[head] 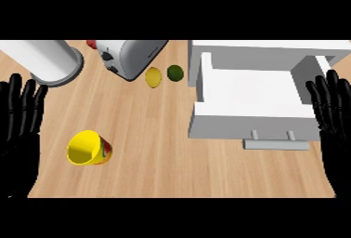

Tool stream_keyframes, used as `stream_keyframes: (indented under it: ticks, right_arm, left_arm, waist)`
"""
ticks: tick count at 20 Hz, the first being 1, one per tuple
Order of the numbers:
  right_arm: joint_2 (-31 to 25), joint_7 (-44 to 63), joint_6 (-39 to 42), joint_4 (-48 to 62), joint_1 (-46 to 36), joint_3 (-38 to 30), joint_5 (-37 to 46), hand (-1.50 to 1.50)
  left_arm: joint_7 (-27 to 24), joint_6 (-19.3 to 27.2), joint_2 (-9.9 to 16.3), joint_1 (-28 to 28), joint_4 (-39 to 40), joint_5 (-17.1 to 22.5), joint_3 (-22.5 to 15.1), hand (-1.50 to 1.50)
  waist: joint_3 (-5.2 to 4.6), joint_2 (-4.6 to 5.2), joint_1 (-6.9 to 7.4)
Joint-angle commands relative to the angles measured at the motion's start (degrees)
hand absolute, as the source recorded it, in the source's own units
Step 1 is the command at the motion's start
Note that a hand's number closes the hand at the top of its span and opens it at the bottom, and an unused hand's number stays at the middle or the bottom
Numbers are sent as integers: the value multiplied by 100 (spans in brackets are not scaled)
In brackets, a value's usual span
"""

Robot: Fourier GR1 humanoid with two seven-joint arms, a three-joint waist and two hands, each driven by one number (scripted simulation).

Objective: Pick up the cup, place it into the drawer and close the drawer

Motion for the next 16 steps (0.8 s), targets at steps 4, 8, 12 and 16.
stream_keyframes:
  ticks: [4,8,12,16]
  right_arm:
    - [219,-46,88,264,51,28,-302,-150]
    - [231,742,428,40,110,-39,-1223,-150]
    - [289,630,385,191,36,-29,-1076,-150]
    - [466,926,131,266,-263,204,-804,-150]
  left_arm:
    - [-12,-70,139,287,-164,252,462,-150]
    - [99,186,-396,596,106,602,0,-150]
    - [369,678,-405,308,-15,319,-363,-150]
    - [33,913,-407,489,214,178,-759,-150]
  waist:
    - [165,-162,-56]
    - [162,-166,-85]
    - [165,-162,-77]
    - [164,-163,-70]
